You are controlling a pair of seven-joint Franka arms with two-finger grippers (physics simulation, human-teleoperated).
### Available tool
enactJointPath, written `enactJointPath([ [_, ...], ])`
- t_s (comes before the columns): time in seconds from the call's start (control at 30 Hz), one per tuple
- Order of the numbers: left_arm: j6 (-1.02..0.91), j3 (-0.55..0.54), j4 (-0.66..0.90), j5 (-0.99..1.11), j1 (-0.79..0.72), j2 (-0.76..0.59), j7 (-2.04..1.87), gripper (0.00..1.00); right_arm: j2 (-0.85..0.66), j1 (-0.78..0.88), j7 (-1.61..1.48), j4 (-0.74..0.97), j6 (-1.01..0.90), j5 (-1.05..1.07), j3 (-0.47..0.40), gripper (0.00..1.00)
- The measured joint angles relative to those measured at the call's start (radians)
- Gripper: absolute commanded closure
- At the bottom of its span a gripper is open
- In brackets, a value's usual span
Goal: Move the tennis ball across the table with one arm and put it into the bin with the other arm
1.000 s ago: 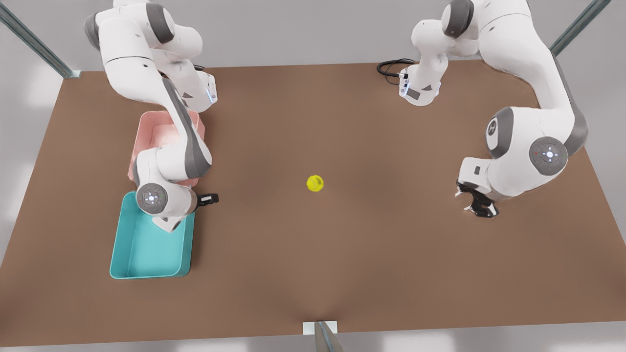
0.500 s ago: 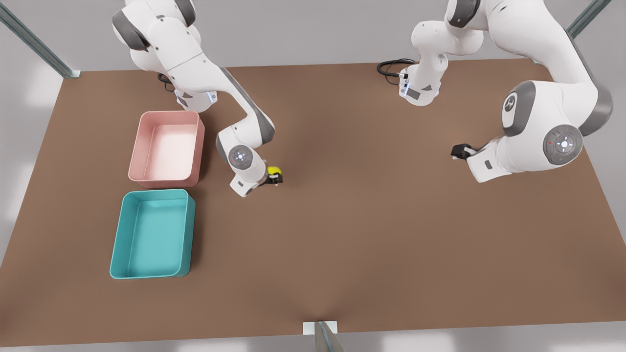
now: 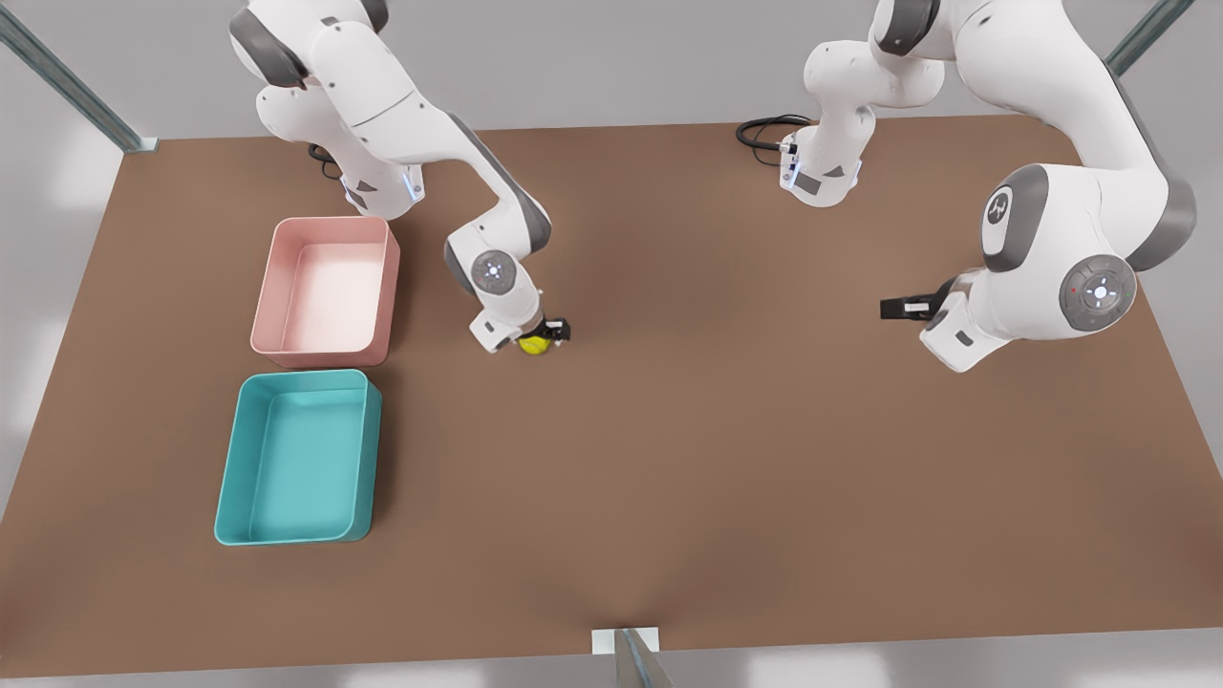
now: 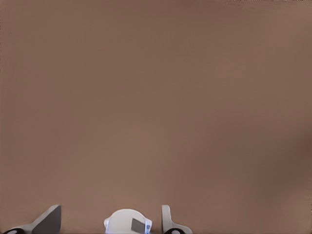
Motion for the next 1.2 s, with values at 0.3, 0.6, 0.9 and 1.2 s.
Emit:
enactJointPath([
  [0.3,-0.005,0.0,-0.004,0.0,0.0,0.0,-0.104,0.0,0.05,0.014,0.066,-0.009,0.032,-0.004,-0.001,0.0],
  [0.6,-0.011,0.0,-0.006,0.0,0.001,0.007,-0.167,0.0,0.094,0.014,0.106,-0.02,0.051,-0.011,-0.003,0.0],
  [0.9,-0.015,0.0,-0.006,-0.011,0.006,0.014,-0.206,0.0,0.11,0.019,0.128,-0.018,0.066,-0.011,-0.003,0.3],
  [1.2,-0.018,0.0,-0.006,-0.012,0.005,0.014,-0.23,0.0,-0.058,-0.152,0.094,0.035,0.01,-0.103,-0.025,0.3],
])
